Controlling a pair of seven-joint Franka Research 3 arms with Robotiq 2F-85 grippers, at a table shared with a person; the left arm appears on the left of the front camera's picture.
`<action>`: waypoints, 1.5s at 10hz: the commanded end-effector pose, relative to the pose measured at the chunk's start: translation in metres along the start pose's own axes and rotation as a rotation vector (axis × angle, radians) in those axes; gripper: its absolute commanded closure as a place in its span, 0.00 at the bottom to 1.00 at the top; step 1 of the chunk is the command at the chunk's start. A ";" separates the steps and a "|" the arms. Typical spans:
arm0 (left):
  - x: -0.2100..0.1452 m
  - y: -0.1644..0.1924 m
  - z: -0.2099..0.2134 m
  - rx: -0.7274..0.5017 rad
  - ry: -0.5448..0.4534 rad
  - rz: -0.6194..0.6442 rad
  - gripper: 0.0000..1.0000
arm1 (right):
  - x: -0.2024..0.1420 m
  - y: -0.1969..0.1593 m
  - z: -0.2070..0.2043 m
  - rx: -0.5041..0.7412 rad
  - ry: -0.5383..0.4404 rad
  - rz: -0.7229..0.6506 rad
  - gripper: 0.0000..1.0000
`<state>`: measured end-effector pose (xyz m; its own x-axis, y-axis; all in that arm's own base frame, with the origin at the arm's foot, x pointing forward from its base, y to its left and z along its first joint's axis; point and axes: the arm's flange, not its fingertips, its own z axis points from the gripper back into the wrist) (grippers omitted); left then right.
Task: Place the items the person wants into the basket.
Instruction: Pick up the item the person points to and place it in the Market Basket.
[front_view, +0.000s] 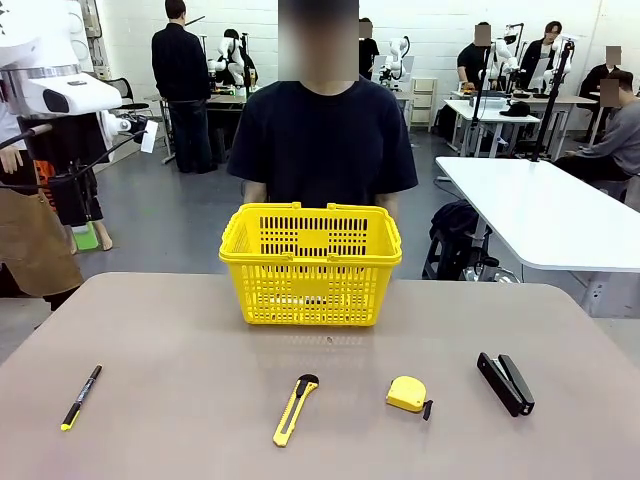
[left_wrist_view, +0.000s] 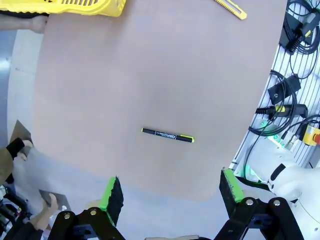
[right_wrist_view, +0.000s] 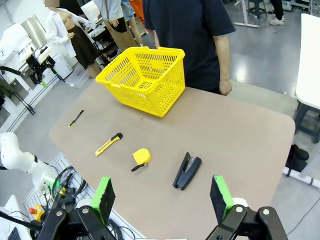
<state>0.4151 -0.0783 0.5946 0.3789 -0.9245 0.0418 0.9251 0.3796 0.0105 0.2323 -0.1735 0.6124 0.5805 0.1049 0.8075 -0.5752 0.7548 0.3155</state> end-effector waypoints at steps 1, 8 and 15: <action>-0.003 -0.002 0.002 0.005 0.003 -0.001 0.00 | 0.000 -0.001 -0.002 0.015 -0.005 0.013 0.00; -0.116 -0.030 0.049 -0.062 -0.439 -0.125 0.00 | 0.000 -0.001 -0.002 0.015 -0.005 0.013 0.00; -0.286 -0.017 0.103 -0.097 -0.788 -0.001 0.00 | 0.000 -0.001 -0.002 0.015 -0.005 0.013 0.00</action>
<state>0.2778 0.1738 0.6833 0.2976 -0.6440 0.7048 0.9315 0.3576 -0.0666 0.2323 -0.1736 0.6124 0.5808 0.1052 0.8072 -0.5752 0.7547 0.3155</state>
